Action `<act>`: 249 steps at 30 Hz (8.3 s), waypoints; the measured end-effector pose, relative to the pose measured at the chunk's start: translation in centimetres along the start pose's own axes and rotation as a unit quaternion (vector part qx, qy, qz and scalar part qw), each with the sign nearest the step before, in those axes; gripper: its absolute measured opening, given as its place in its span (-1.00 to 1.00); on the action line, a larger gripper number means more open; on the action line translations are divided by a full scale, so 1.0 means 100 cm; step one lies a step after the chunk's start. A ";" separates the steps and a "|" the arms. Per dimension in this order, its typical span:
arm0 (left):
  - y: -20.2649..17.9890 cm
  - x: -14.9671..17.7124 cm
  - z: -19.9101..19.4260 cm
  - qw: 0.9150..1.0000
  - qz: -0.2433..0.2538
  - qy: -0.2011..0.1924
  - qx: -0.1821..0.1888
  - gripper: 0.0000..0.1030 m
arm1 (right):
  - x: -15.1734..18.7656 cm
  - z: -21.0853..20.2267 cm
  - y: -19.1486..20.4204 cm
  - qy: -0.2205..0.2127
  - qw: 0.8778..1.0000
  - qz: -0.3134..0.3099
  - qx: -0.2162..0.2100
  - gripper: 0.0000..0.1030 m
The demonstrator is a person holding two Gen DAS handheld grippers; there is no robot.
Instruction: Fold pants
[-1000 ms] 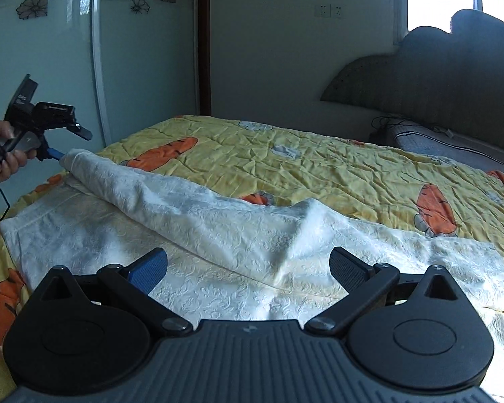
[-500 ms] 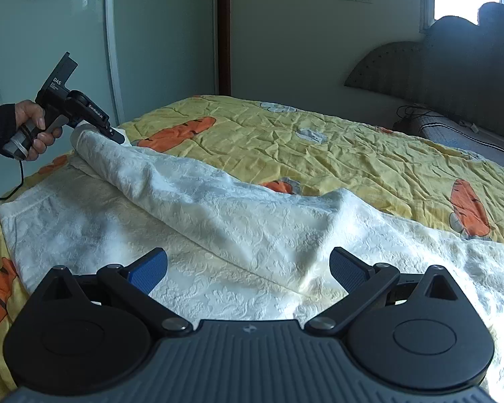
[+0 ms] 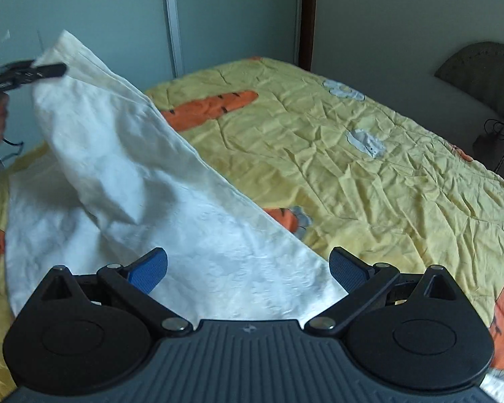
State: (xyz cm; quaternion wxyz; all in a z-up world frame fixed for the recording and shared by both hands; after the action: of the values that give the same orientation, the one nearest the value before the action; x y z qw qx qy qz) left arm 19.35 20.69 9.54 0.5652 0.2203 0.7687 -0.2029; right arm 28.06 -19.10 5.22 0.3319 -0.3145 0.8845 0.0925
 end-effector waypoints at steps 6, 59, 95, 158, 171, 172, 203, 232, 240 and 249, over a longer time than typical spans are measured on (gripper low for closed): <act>-0.011 0.009 -0.020 1.000 -0.020 -0.023 0.005 -0.82 | 0.002 0.048 -0.034 0.073 0.997 0.022 -0.026 0.70; -0.020 0.078 -0.086 0.826 -0.559 -0.003 -0.070 0.72 | 0.113 -0.103 0.080 -0.014 0.996 0.045 -0.074 -0.91; -0.157 0.093 -0.077 0.873 -0.472 0.113 -0.058 0.23 | 0.154 -0.105 0.104 -0.024 0.996 0.066 -0.059 -0.91; -0.221 0.164 0.048 0.898 -0.433 0.072 0.028 -0.75 | 0.297 -0.237 -0.122 -0.185 0.774 0.594 0.120 -0.89; -0.223 0.164 0.052 0.898 -0.433 0.071 0.030 -0.75 | 0.407 -0.220 -0.113 -0.175 0.664 0.720 0.103 -0.52; -0.223 0.164 0.051 0.898 -0.433 0.072 0.031 -0.75 | 0.408 -0.219 -0.115 -0.176 0.660 0.725 0.095 -0.52; -0.238 0.134 0.009 0.898 -0.436 0.062 -0.010 0.31 | 0.419 -0.221 -0.118 -0.165 0.670 0.721 0.072 0.09; -0.202 0.140 -0.019 0.898 -0.399 0.062 -0.175 -0.52 | 0.472 -0.229 -0.100 -0.216 0.629 0.745 0.057 -0.84; -0.157 0.142 -0.072 0.853 -0.482 -0.006 -0.200 -0.09 | 0.475 -0.226 -0.098 -0.228 0.613 0.755 0.047 -0.76; -0.075 0.135 -0.105 0.836 -0.441 -0.013 -0.325 -0.88 | 0.468 -0.227 -0.097 -0.228 0.606 0.760 0.058 -0.77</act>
State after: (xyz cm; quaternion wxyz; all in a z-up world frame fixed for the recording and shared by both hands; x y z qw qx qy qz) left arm 3.37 21.90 0.01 0.4649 -0.3416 0.7985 -0.1720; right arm -5.22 -58.31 -7.25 0.3512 0.5223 0.7042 0.3285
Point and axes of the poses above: each gripper's, at about its wrist camera, not at the fingertips, and z roughly the way its jaws point, y to its left, x to its underside, the point moved 3 cm from there along z, roughly the way its jaws point, and after that the axes turned 8 degrees about x, right-handed, at the moved point
